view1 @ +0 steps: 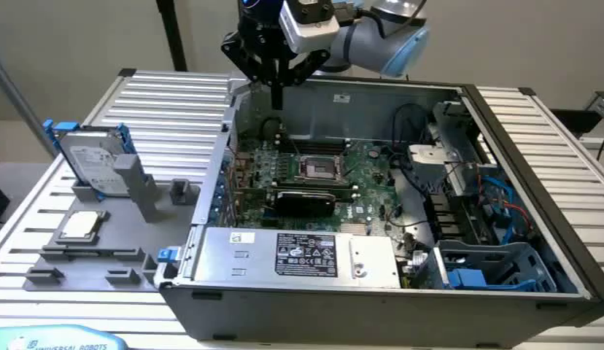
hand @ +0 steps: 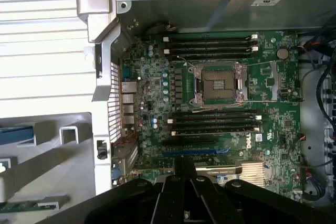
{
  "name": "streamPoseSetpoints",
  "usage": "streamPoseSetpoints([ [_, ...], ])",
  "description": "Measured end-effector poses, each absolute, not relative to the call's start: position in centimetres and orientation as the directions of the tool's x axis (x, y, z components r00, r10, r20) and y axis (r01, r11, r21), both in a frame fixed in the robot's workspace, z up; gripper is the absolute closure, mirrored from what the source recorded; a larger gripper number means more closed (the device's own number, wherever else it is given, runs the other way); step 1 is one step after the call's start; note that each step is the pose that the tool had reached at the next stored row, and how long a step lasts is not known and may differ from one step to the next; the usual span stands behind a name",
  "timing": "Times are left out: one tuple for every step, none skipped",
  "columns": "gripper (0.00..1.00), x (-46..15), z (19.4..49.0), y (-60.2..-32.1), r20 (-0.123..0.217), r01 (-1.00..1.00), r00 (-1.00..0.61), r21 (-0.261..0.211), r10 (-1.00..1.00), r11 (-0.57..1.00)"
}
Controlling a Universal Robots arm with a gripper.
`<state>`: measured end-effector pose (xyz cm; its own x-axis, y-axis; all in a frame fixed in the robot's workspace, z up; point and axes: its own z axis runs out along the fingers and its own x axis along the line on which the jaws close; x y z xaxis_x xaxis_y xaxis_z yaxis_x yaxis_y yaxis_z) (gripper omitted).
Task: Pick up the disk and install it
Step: 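Reach for the disk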
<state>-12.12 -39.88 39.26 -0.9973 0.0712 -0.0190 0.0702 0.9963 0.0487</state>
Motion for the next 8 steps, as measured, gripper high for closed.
streamPoseSetpoints([
  [0.89,-12.12,39.26,-39.88,-0.019,0.070,-0.997,0.049,0.071,0.996],
  [0.89,-12.12,39.26,-39.88,-0.019,0.070,-0.997,0.049,0.071,0.996],
  [0.89,-12.12,39.26,-39.88,-0.019,0.070,-0.997,0.049,0.071,0.996],
  [0.89,-12.12,39.26,-39.88,-0.019,0.070,-0.997,0.049,0.071,0.996],
  [0.89,-12.12,39.26,-39.88,-0.019,0.070,-0.997,0.049,0.071,0.996],
  [0.89,-12.12,39.26,-39.88,-0.019,0.070,-0.997,0.049,0.071,0.996],
  [0.89,-12.12,39.26,-39.88,-0.019,0.070,-0.997,0.049,0.071,0.996],
  [0.89,-12.12,39.26,-39.88,-0.019,0.070,-0.997,0.049,0.071,0.996],
])
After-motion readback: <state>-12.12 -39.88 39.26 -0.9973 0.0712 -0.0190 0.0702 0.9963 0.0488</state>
